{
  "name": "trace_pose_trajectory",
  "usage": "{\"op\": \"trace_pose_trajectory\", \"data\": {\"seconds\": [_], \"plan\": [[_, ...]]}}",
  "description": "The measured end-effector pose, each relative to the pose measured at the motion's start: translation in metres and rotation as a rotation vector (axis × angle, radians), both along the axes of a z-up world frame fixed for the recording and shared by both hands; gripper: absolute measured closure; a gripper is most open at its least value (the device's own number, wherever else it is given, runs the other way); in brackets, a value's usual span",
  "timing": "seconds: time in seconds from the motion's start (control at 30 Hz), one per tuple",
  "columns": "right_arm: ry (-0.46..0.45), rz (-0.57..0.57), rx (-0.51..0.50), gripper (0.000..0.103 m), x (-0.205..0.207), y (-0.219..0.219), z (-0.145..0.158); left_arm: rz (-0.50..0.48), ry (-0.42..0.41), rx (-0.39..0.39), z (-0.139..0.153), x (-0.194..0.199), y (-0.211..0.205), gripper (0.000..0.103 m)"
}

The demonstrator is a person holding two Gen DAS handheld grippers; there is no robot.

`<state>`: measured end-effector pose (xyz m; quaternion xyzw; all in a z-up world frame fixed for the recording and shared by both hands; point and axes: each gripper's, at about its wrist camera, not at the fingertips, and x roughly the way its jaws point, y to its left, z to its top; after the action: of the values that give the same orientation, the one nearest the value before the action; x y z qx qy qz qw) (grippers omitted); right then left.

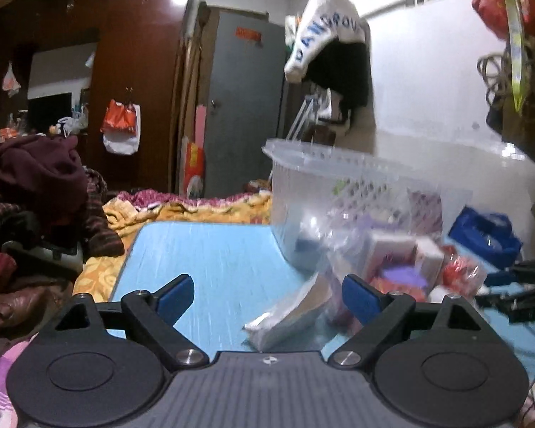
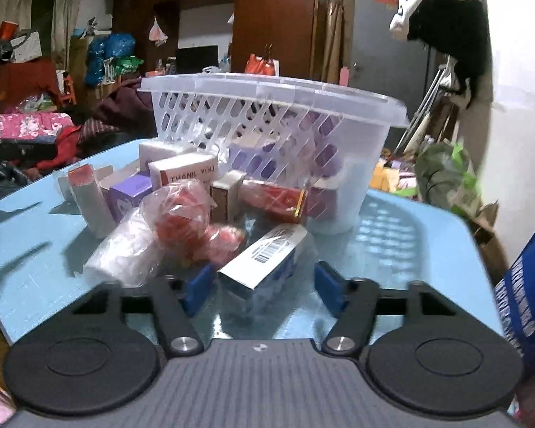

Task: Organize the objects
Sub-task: 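Hold both items over the basket and release them inside, then grasp a clear-wrapped tan packet with left gripper while right grasps a white barcode box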

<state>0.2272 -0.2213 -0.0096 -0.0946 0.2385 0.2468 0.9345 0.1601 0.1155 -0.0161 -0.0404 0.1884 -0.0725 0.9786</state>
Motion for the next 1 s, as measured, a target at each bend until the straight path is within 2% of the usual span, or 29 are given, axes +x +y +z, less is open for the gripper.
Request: {"op": "trace_pose_trajectory", "data": {"seconds": [0.03, 0.07, 0.2, 0.33, 0.43, 0.5, 0.53, 0.63, 0.73, 0.83, 1.0], "plan": [[0.013, -0.002, -0.001, 0.056, 0.000, -0.001, -0.001, -0.002, 0.005, 0.006, -0.001, 0.000, 0.001, 0.011], [0.021, -0.008, -0.005, 0.062, -0.003, -0.004, -0.005, -0.008, 0.012, 0.014, -0.002, -0.001, 0.002, 0.011], [0.011, -0.038, -0.007, 0.062, -0.014, -0.013, -0.004, -0.040, 0.048, 0.068, -0.010, 0.001, -0.003, 0.011], [0.000, -0.031, -0.016, 0.056, -0.008, -0.007, -0.001, -0.058, 0.116, 0.113, -0.017, 0.019, -0.011, 0.012], [-0.014, -0.038, -0.009, 0.053, -0.004, -0.005, 0.001, -0.061, 0.144, 0.117, -0.016, 0.027, -0.017, 0.024], [-0.004, -0.039, 0.000, 0.054, 0.000, -0.007, -0.001, -0.077, 0.168, 0.158, -0.018, 0.030, -0.025, 0.052], [0.003, -0.041, 0.005, 0.055, 0.001, -0.007, -0.002, -0.075, 0.175, 0.177, -0.019, 0.030, -0.029, 0.054], [-0.003, -0.049, 0.015, 0.060, -0.001, -0.011, -0.002, -0.069, 0.129, 0.188, -0.016, 0.022, -0.032, 0.057], [-0.023, -0.069, 0.040, 0.063, -0.003, -0.015, -0.002, -0.058, 0.060, 0.131, -0.010, 0.007, -0.027, 0.058], [-0.048, -0.093, 0.094, 0.065, -0.007, -0.024, -0.001, -0.046, -0.011, 0.107, -0.004, -0.008, -0.027, 0.058], [-0.083, -0.117, 0.115, 0.068, -0.012, -0.026, 0.000, -0.050, -0.081, 0.066, 0.001, -0.020, -0.026, 0.058]]}}
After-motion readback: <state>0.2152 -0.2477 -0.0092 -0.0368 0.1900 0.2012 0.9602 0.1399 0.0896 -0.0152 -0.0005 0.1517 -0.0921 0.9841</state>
